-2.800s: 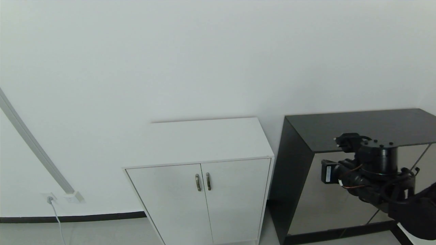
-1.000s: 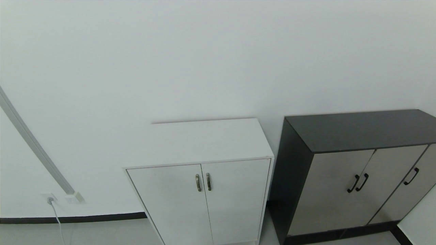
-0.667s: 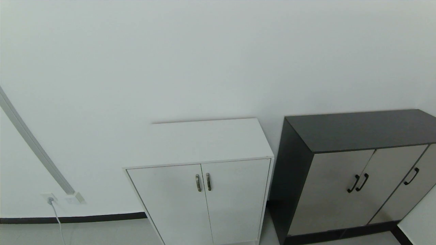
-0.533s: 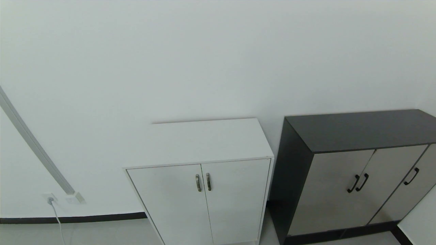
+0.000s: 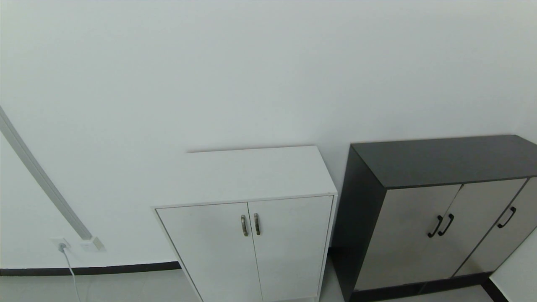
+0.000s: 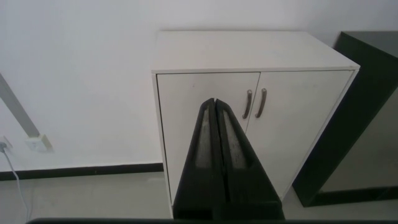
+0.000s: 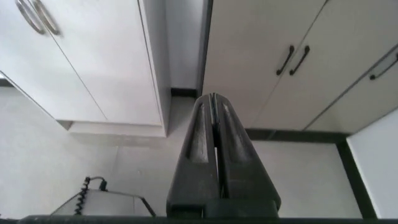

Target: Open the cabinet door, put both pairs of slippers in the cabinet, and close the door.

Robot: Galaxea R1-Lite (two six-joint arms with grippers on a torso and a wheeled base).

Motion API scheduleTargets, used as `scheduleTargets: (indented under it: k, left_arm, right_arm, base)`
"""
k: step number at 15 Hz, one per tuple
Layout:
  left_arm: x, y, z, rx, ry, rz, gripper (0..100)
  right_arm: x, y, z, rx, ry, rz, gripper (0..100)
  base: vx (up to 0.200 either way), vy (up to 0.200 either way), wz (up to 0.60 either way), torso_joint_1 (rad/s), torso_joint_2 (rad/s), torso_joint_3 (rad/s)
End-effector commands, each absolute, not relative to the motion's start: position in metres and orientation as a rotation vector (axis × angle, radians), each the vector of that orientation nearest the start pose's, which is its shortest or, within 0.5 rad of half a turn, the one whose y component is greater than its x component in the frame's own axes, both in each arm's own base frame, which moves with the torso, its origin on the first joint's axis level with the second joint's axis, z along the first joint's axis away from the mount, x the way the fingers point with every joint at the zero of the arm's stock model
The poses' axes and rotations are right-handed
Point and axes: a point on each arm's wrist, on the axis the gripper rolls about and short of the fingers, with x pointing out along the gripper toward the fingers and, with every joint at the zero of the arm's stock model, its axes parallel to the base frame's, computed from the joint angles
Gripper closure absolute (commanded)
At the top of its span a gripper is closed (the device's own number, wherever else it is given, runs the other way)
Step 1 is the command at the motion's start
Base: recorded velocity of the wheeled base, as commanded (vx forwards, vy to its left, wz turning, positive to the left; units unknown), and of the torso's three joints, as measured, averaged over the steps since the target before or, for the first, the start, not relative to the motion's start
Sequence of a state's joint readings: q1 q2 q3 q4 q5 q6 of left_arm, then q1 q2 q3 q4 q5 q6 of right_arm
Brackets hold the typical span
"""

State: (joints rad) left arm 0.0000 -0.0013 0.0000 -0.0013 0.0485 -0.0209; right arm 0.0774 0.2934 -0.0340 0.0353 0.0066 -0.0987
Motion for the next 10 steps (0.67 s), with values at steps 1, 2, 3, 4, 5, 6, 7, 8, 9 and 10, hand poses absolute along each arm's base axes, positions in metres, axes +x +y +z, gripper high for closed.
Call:
scheduleTargets:
  k: [1, 2, 3, 4, 5, 6, 7, 8, 9, 10]
  left_arm:
    - [-0.023, 0.001, 0.076, -0.022, -0.002, 0.049, 100]
    - [-0.023, 0.001, 0.076, -0.022, -0.002, 0.049, 100]
    - [-0.023, 0.001, 0.076, -0.022, -0.002, 0.049, 100]
    - [-0.023, 0.001, 0.076, -0.022, -0.002, 0.049, 100]
    - [-0.023, 0.001, 0.076, -0.022, -0.002, 0.049, 100]
    - [-0.023, 0.001, 0.076, -0.022, -0.002, 0.049, 100]
    - [-0.023, 0.001, 0.076, -0.022, -0.002, 0.049, 100]
    - [-0.023, 0.001, 0.076, -0.022, -0.002, 0.051, 100]
    - [-0.023, 0.001, 0.076, -0.022, -0.002, 0.051, 100]
    - [-0.023, 0.001, 0.076, -0.022, -0.002, 0.051, 100]
  right_arm:
    - [-0.007, -0.001, 0.085, -0.108, 0.223, -0.013, 100]
    - [-0.009, 0.0, 0.085, -0.112, 0.205, -0.094, 100]
    - [-0.01, 0.0, 0.084, -0.109, 0.19, -0.125, 100]
    - [-0.012, 0.0, 0.084, -0.103, 0.175, -0.128, 100]
    - [-0.015, 0.001, 0.083, -0.102, 0.135, -0.113, 100]
    - [-0.017, 0.0, 0.082, -0.092, 0.102, -0.04, 100]
    - [-0.019, -0.001, 0.082, -0.055, 0.079, 0.028, 100]
    - [-0.017, -0.001, 0.077, -0.056, 0.09, 0.025, 100]
    - [-0.017, -0.001, 0.077, -0.051, 0.08, 0.039, 100]
    - [-0.016, -0.001, 0.077, -0.044, 0.082, 0.045, 100]
  base:
    - [0.0, 0.0, 0.0, 0.0, 0.0, 0.0]
    - [0.0, 0.0, 0.0, 0.0, 0.0, 0.0]
    - [0.0, 0.0, 0.0, 0.0, 0.0, 0.0]
    - [0.0, 0.0, 0.0, 0.0, 0.0, 0.0]
    - [0.0, 0.0, 0.0, 0.0, 0.0, 0.0]
    - [0.0, 0.0, 0.0, 0.0, 0.0, 0.0]
    - [0.0, 0.0, 0.0, 0.0, 0.0, 0.0]
    - [0.0, 0.0, 0.0, 0.0, 0.0, 0.0]
    - [0.0, 0.0, 0.0, 0.0, 0.0, 0.0]
    - [0.0, 0.0, 0.0, 0.0, 0.0, 0.0]
